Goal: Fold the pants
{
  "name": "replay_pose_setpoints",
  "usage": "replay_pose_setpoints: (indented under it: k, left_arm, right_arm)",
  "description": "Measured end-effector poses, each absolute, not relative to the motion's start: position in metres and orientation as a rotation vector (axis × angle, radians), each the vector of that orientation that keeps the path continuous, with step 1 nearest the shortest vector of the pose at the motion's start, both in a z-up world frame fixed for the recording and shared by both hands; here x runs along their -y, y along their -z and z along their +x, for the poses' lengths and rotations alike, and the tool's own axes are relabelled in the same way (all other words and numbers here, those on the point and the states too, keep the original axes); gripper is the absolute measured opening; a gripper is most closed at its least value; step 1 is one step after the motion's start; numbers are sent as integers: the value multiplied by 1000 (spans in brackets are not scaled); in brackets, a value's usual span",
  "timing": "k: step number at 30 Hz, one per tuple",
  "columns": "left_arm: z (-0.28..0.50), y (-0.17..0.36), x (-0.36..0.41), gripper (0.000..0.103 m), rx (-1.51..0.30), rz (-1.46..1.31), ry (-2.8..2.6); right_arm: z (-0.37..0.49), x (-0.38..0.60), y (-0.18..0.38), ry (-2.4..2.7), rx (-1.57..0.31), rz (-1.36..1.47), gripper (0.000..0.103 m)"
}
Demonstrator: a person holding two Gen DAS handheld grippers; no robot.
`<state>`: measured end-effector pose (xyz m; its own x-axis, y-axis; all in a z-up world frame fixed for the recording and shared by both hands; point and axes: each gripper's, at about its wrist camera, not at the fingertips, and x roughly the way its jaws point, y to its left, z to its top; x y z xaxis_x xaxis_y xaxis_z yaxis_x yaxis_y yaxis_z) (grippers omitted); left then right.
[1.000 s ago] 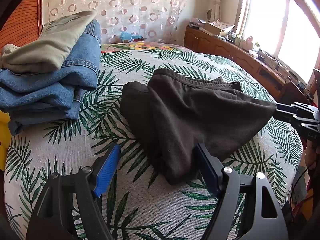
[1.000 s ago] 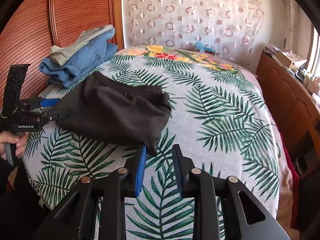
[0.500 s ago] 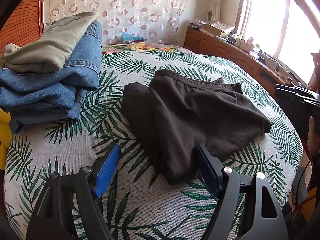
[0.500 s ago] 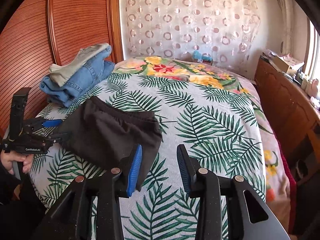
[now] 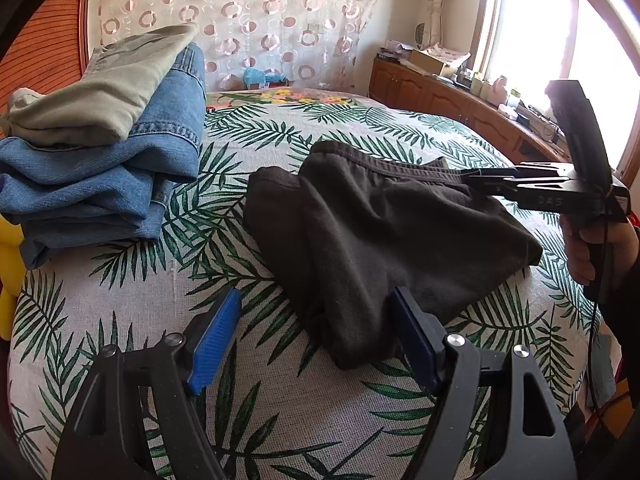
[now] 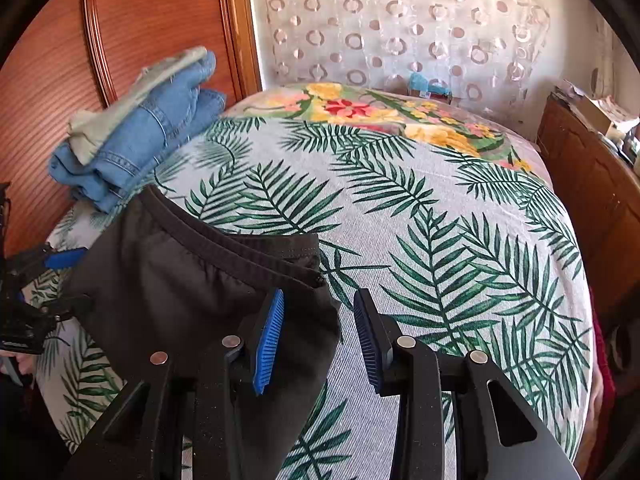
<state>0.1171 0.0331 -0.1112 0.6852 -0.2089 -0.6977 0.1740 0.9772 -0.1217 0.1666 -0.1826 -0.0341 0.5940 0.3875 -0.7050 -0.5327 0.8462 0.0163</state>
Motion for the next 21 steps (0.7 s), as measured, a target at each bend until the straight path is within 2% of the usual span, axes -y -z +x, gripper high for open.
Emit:
replay_pose_setpoints:
  k: [2,4,6,7,15,21]
  left_arm:
    - [117,111,-33,77,-785,-46,214]
    - [116,110,-33,77,-779,-44,211]
    - [115,110,-34,77,-774,-46,208]
    - [114,110,-34,77,-774,-46,209]
    - [114,110,-34,77,-775,-48,210]
    - [115,110,-33,77,-778,-52,215]
  right_arm:
    - [172,178,37,-539,-779,-215,38]
    - [181,173,40,-556,-792,-208,20]
    - [183,172,39,-571,-787,-205,11]
    - [185,170,38,-571,-781,-214,9]
    - [187,165,10,-508,-616,-185,7]
    - [184,151,13,-487,-613,-225,7]
